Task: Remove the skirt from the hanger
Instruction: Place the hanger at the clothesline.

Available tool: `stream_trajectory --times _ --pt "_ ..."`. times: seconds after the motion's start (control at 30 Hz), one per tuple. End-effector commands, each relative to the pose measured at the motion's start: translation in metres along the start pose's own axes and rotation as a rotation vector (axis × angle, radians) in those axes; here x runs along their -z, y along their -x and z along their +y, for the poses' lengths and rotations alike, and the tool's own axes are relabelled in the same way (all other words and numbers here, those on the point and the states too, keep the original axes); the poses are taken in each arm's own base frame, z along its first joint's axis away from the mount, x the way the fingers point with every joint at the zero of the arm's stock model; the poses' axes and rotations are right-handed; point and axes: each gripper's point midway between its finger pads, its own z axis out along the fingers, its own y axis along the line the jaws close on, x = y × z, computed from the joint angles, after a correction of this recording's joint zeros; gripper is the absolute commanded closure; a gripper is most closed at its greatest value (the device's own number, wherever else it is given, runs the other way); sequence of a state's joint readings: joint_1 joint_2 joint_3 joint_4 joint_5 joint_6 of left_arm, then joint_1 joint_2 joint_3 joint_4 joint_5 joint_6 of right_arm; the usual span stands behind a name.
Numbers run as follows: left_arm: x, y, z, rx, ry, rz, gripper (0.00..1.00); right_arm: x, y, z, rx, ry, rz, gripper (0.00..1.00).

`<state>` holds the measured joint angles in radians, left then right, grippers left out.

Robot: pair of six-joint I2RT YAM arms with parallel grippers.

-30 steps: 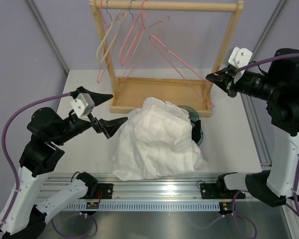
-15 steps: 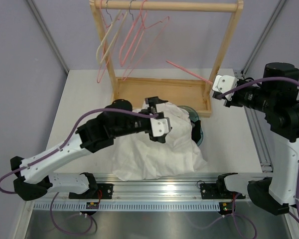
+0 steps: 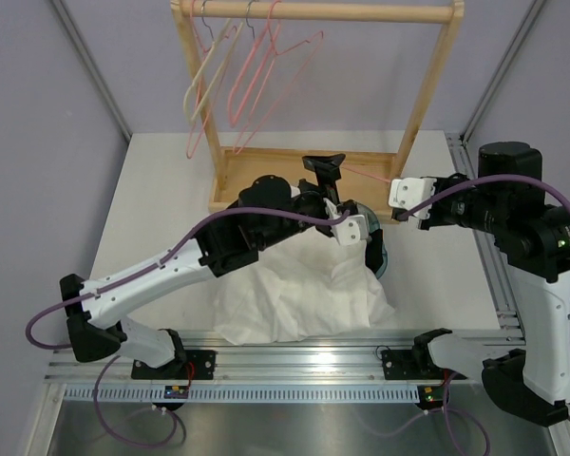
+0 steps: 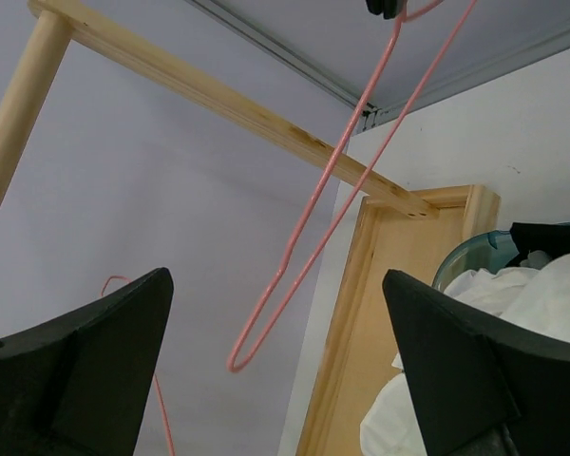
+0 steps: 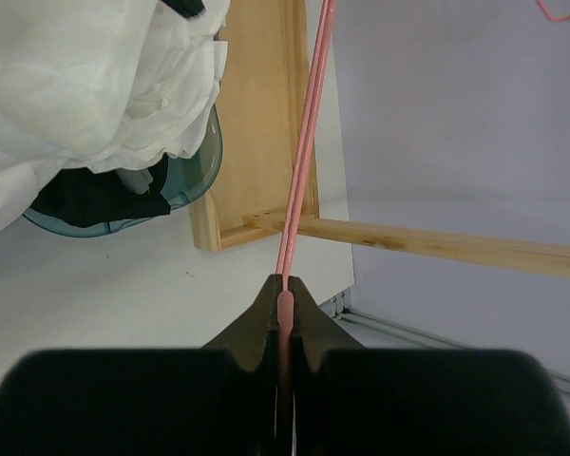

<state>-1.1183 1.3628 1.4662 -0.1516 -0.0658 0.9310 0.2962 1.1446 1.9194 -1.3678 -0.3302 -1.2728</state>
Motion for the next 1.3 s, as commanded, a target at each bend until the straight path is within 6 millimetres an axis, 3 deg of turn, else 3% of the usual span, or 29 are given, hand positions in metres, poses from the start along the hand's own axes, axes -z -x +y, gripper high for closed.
stream_trajectory --times 0.0,0.2,0.33,0.43,0.47,0.53,0.57,0.67,0.7,0.93,1.1,1.13,1.27 --pt "-0.015 0.007 0.017 -0.046 0.047 -0.009 0.06 0.019 -0.013 0.067 -0.02 0.23 0.071 1.0" --pt "-0.036 -0.01 -0.008 -0.043 -0.05 0.024 0.09 0.024 -0.007 0.073 0.023 0.232 0.037 1.0" --pt "-0.042 -0.013 -0.008 -0.034 -0.06 0.028 0.15 0.019 -0.011 0.086 0.043 0.277 0.039 1.0" --pt "-0.045 -0.015 -0.008 -0.033 -0.059 0.033 0.29 0.018 -0.01 0.09 0.048 0.29 0.031 1.0" --pt "-0.045 -0.014 -0.006 -0.029 -0.053 0.031 0.41 0.017 -0.009 0.09 0.047 0.293 0.028 1.0" --pt "-0.045 -0.014 -0.006 -0.018 -0.047 0.025 0.55 0.015 -0.009 0.091 0.043 0.303 0.024 1.0" --pt "-0.045 -0.014 -0.006 -0.017 -0.045 0.023 0.71 0.015 -0.008 0.092 0.042 0.303 0.018 1.0" --pt "-0.043 -0.018 -0.011 -0.013 -0.059 0.038 0.89 0.015 -0.003 0.092 0.035 0.308 -0.002 1.0" --pt "-0.043 -0.02 -0.013 -0.007 -0.063 0.043 1.0 0.014 -0.002 0.092 0.023 0.311 -0.005 1.0" --pt "-0.022 -0.018 -0.023 0.127 -0.109 0.022 1.0 0.012 0.01 0.084 -0.05 0.306 -0.037 1.0" --pt "0.008 -0.014 -0.029 0.265 -0.143 -0.016 1.0 0.006 0.022 0.08 -0.146 0.312 -0.08 0.9" --pt "0.013 -0.014 -0.03 0.296 -0.144 -0.02 1.0 0.004 0.025 0.076 -0.156 0.302 -0.09 0.86" --pt "0.032 -0.019 -0.041 0.368 -0.162 -0.019 1.0 -0.003 0.035 0.064 -0.212 0.26 -0.133 0.47"
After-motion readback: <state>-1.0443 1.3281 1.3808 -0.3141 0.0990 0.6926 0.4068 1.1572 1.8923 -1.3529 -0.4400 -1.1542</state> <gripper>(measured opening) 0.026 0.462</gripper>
